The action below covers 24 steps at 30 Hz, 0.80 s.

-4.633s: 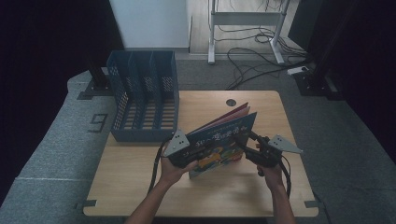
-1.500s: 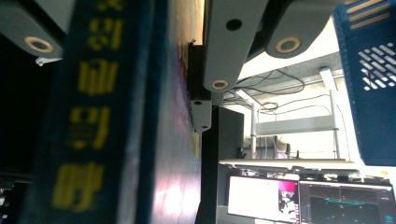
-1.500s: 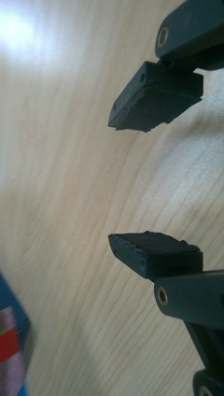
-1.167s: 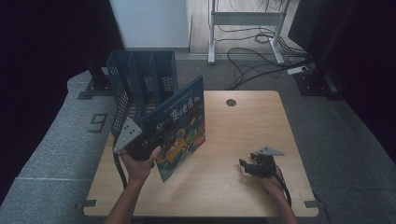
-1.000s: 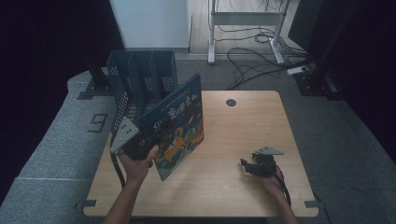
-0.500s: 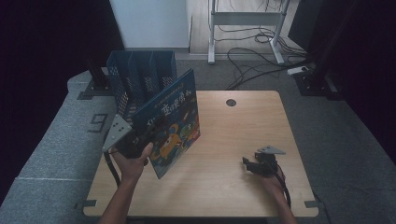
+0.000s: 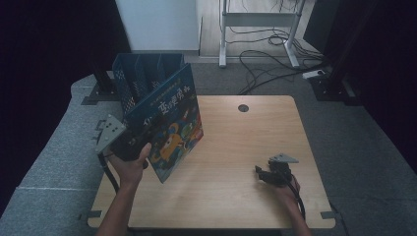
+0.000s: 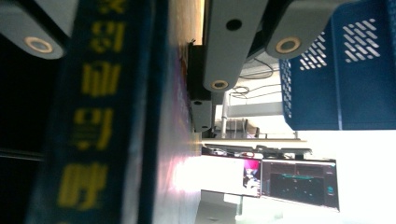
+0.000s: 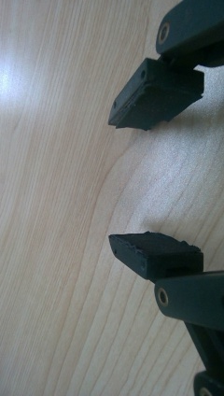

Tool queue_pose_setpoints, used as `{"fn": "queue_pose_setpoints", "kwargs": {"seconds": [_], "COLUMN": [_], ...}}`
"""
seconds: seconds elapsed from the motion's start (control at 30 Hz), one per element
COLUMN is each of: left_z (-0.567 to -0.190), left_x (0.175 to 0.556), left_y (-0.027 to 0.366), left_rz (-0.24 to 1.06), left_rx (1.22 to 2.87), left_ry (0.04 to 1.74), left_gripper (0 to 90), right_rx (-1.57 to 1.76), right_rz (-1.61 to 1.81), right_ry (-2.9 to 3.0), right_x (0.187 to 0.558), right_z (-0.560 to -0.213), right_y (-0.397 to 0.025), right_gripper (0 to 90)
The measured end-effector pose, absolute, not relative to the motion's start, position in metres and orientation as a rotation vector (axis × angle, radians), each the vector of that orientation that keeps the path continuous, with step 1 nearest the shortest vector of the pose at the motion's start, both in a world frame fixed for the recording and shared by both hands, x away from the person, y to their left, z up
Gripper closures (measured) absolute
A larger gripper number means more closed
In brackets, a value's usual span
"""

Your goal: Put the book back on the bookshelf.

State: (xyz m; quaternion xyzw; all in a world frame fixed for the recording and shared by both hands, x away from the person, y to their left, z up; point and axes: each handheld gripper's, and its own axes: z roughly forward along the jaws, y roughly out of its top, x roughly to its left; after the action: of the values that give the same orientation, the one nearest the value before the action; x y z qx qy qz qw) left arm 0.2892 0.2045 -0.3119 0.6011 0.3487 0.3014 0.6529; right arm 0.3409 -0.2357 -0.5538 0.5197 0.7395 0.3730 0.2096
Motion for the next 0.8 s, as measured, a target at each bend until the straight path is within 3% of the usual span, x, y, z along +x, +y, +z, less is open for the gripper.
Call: {"fn": "queue_pose_setpoints", "kwargs": {"seconds": [0.8], "left_z": [-0.305], "left_x": [0.295], "left_y": [0.225], "left_rz": [0.76], "left_rx": [1.338], "left_ry": [0.841], "left_gripper": [82.5], "right_rx": [1.439], "right_rz": [1.007], "right_ry": [2.052], "right_x": [0.341], "right_z": [-0.554], "right_y": [-0.233], "right_gripper": [35.1]}}
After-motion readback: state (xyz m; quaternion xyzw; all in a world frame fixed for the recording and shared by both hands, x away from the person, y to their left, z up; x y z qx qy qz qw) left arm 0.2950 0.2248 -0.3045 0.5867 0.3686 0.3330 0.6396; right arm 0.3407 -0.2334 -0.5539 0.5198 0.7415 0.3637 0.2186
